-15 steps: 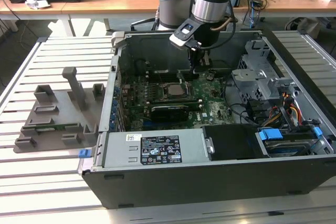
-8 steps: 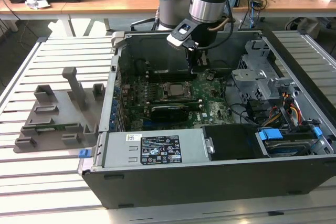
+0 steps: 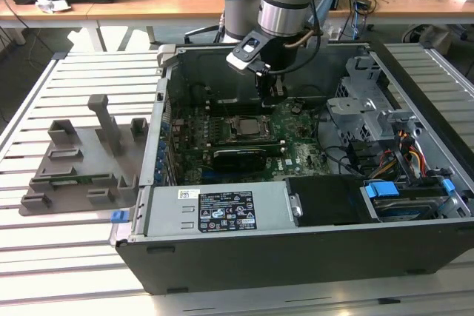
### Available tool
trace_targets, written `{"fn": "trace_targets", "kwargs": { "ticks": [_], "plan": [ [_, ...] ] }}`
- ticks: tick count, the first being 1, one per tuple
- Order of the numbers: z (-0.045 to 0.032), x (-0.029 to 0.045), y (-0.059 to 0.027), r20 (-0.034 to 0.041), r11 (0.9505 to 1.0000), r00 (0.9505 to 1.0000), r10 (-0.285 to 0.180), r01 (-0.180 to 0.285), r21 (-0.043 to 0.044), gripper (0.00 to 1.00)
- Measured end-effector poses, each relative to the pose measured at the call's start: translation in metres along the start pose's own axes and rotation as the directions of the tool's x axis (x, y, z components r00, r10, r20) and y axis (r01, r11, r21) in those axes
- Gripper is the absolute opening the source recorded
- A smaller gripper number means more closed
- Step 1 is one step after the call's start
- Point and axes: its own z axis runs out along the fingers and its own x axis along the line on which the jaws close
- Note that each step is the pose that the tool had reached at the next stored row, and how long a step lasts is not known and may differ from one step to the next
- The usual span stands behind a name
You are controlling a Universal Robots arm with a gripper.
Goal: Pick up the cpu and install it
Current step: 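Close the cpu cover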
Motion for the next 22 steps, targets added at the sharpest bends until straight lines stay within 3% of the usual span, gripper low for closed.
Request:
{"fn": "trace_targets", "kwargs": {
  "ticks": [5,11,14,18,22],
  "plan": [
    [0.0017,0.0012,-0.0086,-0.0001,1.0000,1.0000,0.000,0.000,0.0000,0.11],
    [0.0021,0.0015,-0.0098,-0.0002,1.0000,1.0000,0.000,0.000,-0.0001,0.11],
    [0.0034,0.0022,-0.0146,-0.0003,1.0000,1.0000,0.000,0.000,-0.0002,0.11],
    [0.0106,0.0035,-0.0218,-0.0002,1.0000,1.0000,0.000,0.000,-0.0001,0.11],
    [0.0226,0.0047,-0.0265,-0.0002,1.0000,1.0000,0.000,0.000,-0.0001,0.11]
  ]
}}
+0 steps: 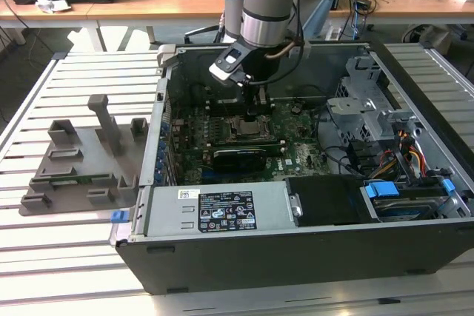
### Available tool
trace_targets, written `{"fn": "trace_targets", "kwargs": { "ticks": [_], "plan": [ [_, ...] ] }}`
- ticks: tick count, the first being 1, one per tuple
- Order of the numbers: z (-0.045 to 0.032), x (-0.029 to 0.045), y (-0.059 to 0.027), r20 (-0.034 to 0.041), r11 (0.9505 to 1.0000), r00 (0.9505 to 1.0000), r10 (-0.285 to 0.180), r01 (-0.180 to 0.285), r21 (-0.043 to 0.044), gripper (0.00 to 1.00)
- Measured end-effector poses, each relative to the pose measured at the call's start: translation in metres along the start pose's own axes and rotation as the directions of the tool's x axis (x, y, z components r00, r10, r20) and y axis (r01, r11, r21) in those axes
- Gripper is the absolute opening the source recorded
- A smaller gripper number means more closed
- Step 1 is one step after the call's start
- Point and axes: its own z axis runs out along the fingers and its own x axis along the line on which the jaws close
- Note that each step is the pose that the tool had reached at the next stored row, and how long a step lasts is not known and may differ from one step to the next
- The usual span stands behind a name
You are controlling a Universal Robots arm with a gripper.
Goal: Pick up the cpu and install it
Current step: 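Close the cpu cover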
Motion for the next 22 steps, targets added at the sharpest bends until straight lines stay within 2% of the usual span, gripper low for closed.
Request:
{"fn": "trace_targets", "kwargs": {
  "ticks": [4,6,9,16,19,20,22],
  "plan": [
    [0.0070,0.0023,-0.0141,0.0000,1.0000,1.0000,0.000,0.000,0.0000,0.11],
    [0.0145,0.0032,-0.0178,0.0002,1.0000,1.0000,0.000,0.000,0.0000,0.11],
    [0.0170,0.0038,-0.0212,0.0013,1.0000,1.0000,0.000,0.000,0.0003,0.11],
    [0.0194,0.0046,-0.0215,0.0015,1.0000,1.0000,0.000,0.000,0.0005,0.11],
    [0.0193,0.0039,-0.0158,0.0029,1.0000,1.0000,0.000,0.000,0.0005,0.11],
    [0.0188,0.0030,-0.0099,0.0040,1.0000,1.0000,0.001,-0.001,0.0006,0.11],
    [0.0184,0.0023,-0.0051,0.0041,1.0000,1.0000,0.000,0.000,0.0006,0.11]
  ]
}}
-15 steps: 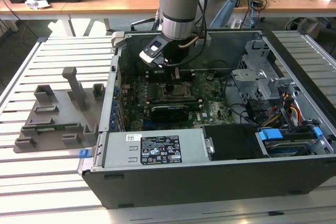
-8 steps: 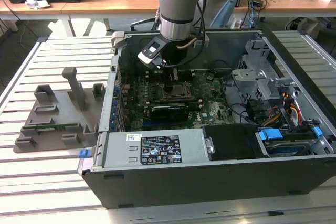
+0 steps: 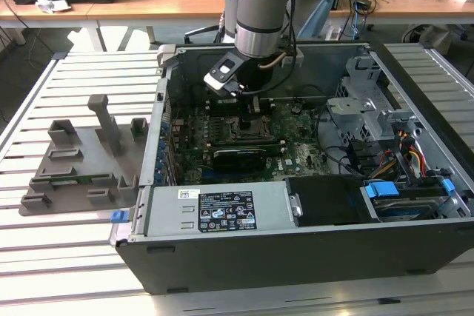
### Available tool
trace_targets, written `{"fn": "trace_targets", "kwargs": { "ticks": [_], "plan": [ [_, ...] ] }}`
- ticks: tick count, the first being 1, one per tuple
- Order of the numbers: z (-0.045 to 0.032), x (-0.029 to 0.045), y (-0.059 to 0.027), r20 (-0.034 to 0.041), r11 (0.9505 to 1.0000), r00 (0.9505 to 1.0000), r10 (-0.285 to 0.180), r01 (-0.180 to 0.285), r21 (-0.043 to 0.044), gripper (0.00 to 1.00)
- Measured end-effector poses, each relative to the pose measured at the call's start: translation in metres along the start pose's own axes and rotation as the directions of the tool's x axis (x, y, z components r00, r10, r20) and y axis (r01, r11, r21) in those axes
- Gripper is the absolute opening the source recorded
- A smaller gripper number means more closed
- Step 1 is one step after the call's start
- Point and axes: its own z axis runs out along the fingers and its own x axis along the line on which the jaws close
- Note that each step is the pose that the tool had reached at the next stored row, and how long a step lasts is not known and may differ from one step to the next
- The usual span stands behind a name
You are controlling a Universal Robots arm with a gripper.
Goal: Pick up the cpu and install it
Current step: 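Close the cpu cover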
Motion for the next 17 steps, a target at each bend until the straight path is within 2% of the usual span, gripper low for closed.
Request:
{"fn": "trace_targets", "kwargs": {
  "ticks": [3,4,9,13,17],
  "plan": [
    [-0.0027,-0.0004,0.0036,-0.0007,1.0000,1.0000,0.000,0.000,-0.0007,0.11],
    [-0.0101,-0.0009,0.0038,0.0007,1.0000,1.0000,0.000,0.000,0.0000,0.11],
    [-0.0247,-0.0015,0.0030,0.0008,1.0000,1.0000,0.000,0.000,0.0001,0.11],
    [-0.0321,-0.0017,0.0024,0.0009,1.0000,1.0000,0.000,0.000,0.0001,0.11],
    [-0.0468,-0.0022,0.0012,0.0009,1.0000,1.0000,0.000,0.000,0.0001,0.11]
  ]
}}
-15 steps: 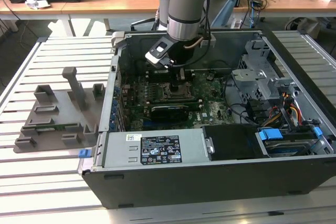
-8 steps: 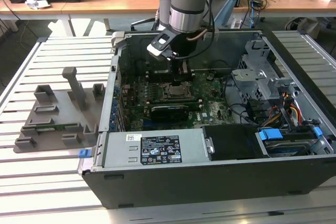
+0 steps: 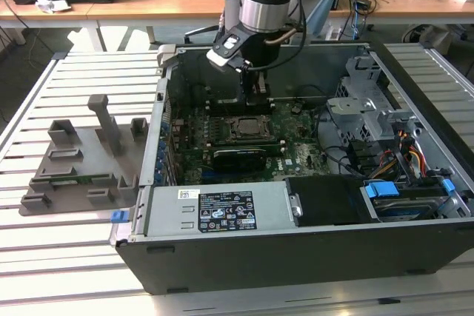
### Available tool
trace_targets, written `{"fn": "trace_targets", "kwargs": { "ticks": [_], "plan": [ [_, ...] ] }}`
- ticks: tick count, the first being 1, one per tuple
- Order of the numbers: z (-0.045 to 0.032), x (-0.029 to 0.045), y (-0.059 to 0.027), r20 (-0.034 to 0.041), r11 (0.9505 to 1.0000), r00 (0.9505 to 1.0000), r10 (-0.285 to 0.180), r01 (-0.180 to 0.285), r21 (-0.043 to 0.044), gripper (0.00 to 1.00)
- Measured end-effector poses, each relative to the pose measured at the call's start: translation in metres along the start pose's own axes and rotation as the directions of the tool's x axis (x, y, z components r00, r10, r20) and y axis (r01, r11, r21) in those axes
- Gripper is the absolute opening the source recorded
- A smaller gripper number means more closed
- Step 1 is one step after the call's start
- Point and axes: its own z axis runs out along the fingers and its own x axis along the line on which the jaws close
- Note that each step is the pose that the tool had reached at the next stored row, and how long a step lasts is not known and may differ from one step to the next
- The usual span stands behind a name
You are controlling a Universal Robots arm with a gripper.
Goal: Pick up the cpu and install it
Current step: 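Close the cpu cover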
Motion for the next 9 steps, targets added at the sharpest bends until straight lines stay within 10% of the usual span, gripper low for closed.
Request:
{"fn": "trace_targets", "kwargs": {
  "ticks": [9],
  "plan": [
    [-0.0265,-0.0009,-0.0025,0.0001,1.0000,1.0000,0.000,0.000,0.0000,0.11]
  ]
}}
